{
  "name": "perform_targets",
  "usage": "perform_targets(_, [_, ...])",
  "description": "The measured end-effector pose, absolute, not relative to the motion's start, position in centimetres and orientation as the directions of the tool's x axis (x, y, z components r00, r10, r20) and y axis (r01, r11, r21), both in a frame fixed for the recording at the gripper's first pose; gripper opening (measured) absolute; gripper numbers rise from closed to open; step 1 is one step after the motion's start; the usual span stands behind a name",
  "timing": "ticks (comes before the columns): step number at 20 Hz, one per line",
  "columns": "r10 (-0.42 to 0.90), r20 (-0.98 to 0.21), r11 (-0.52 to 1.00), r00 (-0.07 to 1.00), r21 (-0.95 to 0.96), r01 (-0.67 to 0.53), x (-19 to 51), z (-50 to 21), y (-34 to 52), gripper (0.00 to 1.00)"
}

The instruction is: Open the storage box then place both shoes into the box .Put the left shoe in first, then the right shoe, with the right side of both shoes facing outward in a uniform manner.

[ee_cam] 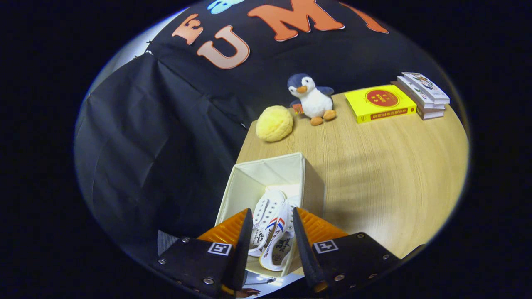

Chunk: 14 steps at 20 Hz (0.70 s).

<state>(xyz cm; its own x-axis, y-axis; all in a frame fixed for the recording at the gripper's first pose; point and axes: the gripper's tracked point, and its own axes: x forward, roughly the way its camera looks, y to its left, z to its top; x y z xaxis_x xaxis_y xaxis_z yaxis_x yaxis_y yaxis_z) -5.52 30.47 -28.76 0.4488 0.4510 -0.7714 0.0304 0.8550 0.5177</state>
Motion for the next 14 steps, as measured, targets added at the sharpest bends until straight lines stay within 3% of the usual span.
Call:
perform_targets(8, [0.274,-0.685,0.931,0.675,0.365,-0.006,-1.9,-23.5,19.2,0.95])
perform_targets(14, [0.148,-0.550,0.964,0.822,0.264,0.003,0.0,-19.2,10.7,0.97])
